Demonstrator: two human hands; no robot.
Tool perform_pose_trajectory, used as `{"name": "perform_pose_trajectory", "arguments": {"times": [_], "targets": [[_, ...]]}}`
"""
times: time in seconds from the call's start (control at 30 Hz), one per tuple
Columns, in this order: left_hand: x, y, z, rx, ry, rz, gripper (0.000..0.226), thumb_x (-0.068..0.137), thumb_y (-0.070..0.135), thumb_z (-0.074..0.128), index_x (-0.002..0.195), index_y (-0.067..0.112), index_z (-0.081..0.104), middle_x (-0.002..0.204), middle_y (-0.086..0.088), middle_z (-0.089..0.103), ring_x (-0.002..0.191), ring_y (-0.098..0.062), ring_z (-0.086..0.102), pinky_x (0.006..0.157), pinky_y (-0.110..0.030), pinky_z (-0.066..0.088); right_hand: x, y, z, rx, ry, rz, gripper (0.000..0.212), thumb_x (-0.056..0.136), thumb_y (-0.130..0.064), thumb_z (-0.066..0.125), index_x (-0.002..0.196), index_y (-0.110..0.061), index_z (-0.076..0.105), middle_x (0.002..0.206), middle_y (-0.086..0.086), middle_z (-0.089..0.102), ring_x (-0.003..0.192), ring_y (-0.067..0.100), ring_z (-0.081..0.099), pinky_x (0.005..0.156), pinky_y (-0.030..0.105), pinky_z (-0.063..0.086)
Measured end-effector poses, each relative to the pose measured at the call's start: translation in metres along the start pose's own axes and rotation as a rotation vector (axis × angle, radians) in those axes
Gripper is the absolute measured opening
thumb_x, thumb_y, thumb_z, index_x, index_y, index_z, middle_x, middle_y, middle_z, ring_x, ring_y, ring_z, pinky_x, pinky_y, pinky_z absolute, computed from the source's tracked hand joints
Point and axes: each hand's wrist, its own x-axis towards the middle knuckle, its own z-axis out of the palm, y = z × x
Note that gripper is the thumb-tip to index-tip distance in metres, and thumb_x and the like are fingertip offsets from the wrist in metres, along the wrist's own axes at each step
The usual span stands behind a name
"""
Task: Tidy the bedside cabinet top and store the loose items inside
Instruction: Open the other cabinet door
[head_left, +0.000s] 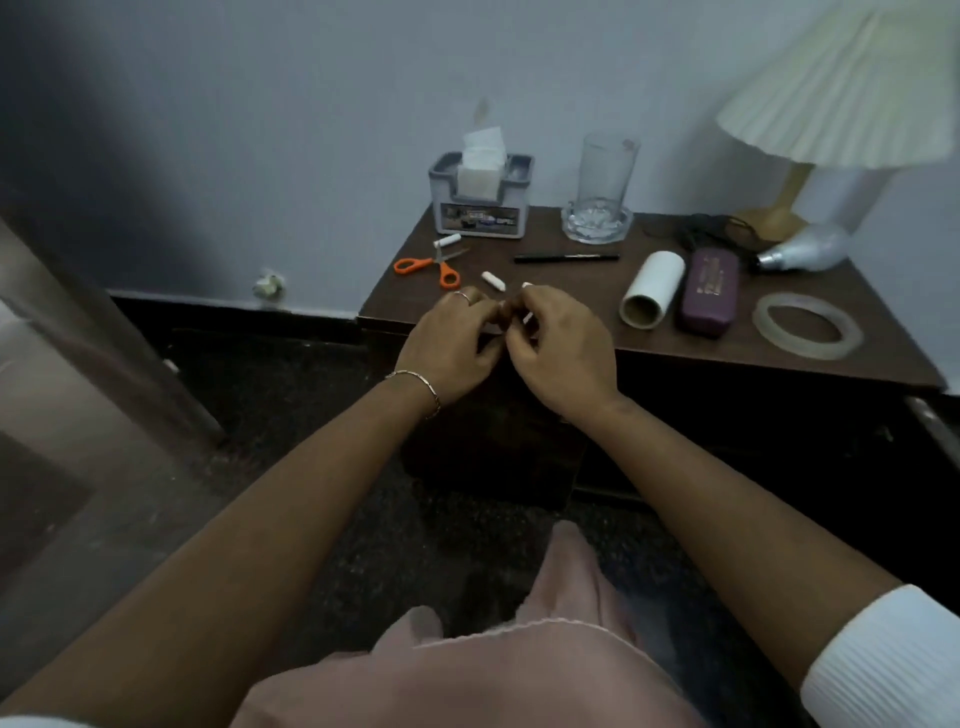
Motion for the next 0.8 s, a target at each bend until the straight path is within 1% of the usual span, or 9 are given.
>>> {"name": "perform_pose_trajectory", "arguments": {"times": [0.13,0.27,0.33,0.4,0.47,0.53,0.6,0.67,0.8], "targets": [[-0.007,0.016,0.009,-0.036,0.004,0.101,0.018,0.082,0.024,0.06,0.099,0.018,0.065,0.103,-0.004,0.059,0.1,-0.025,0.054,0.084,-0.041,0.048,-0.045,0.006,-0.023,-0.221,0.041,0.119,0.018,0.087,-0.038,0.054,0.083,-0.021,0.057,0.083,-0.003,0.066,0.08,0.019,0.063,0.059,0.028,0.039],[-0.024,0.035,0.032,-0.018,-0.001,0.203,0.022,0.083,0.023,0.061,0.103,0.018,0.066,0.107,-0.004,0.058,0.102,-0.026,0.054,0.083,-0.041,0.049,-0.081,0.029,-0.04,-0.277,-0.089,0.485,0.02,0.088,-0.04,0.053,0.081,-0.023,0.058,0.083,-0.006,0.065,0.082,0.018,0.062,0.06,0.027,0.04],[-0.033,0.043,0.043,0.021,-0.014,0.226,0.029,0.083,0.024,0.06,0.112,0.02,0.063,0.114,-0.002,0.056,0.105,-0.024,0.053,0.083,-0.039,0.048,-0.088,0.045,-0.041,-0.119,-0.156,0.696,0.009,0.087,-0.032,0.057,0.09,-0.025,0.062,0.091,-0.007,0.065,0.09,0.017,0.062,0.068,0.027,0.045],[-0.041,0.047,0.054,0.06,-0.041,0.205,0.04,0.083,0.026,0.06,0.123,0.023,0.057,0.123,0.0,0.052,0.112,-0.023,0.049,0.087,-0.037,0.046,-0.087,0.056,-0.037,0.114,-0.186,0.808,0.026,0.088,-0.019,0.059,0.114,-0.02,0.062,0.114,-0.002,0.065,0.107,0.017,0.06,0.086,0.029,0.049],[-0.046,0.046,0.06,0.078,-0.068,0.161,0.05,0.083,0.027,0.06,0.132,0.024,0.049,0.132,0.001,0.046,0.121,-0.021,0.044,0.094,-0.037,0.043,-0.079,0.055,-0.033,0.372,-0.185,0.877,0.048,0.09,-0.007,0.055,0.137,-0.012,0.046,0.137,0.003,0.052,0.126,0.019,0.049,0.101,0.03,0.043],[-0.049,0.042,0.062,0.09,-0.088,0.135,0.055,0.084,0.028,0.06,0.136,0.024,0.045,0.138,0.001,0.042,0.129,-0.02,0.039,0.1,-0.038,0.041,-0.069,0.047,-0.028,0.547,-0.19,0.925,0.053,0.091,0.0,0.051,0.142,-0.009,0.038,0.136,0.002,0.05,0.126,0.018,0.048,0.093,0.026,0.044],[-0.051,0.038,0.061,0.106,-0.1,0.126,0.058,0.085,0.028,0.06,0.139,0.023,0.041,0.142,0.002,0.038,0.133,-0.019,0.034,0.103,-0.038,0.038,-0.061,0.04,-0.022,0.644,-0.188,0.937,0.048,0.088,0.003,0.05,0.135,-0.01,0.047,0.125,0.002,0.058,0.114,0.02,0.057,0.079,0.025,0.049],[-0.05,0.034,0.059,0.107,-0.096,0.12,0.057,0.087,0.029,0.058,0.141,0.023,0.039,0.145,0.003,0.036,0.136,-0.017,0.031,0.105,-0.037,0.035,-0.059,0.037,-0.014,0.669,-0.162,0.964,0.049,0.086,0.003,0.053,0.132,-0.011,0.044,0.12,0.008,0.06,0.107,0.023,0.06,0.069,0.025,0.051],[-0.047,0.031,0.056,0.081,-0.07,0.111,0.054,0.091,0.036,0.052,0.142,0.022,0.039,0.149,0.002,0.034,0.138,-0.017,0.03,0.108,-0.039,0.033,-0.057,0.037,-0.011,0.62,-0.137,1.003,0.058,0.086,-0.001,0.055,0.138,-0.015,0.034,0.125,0.007,0.055,0.104,0.018,0.055,0.065,0.022,0.047]]}}
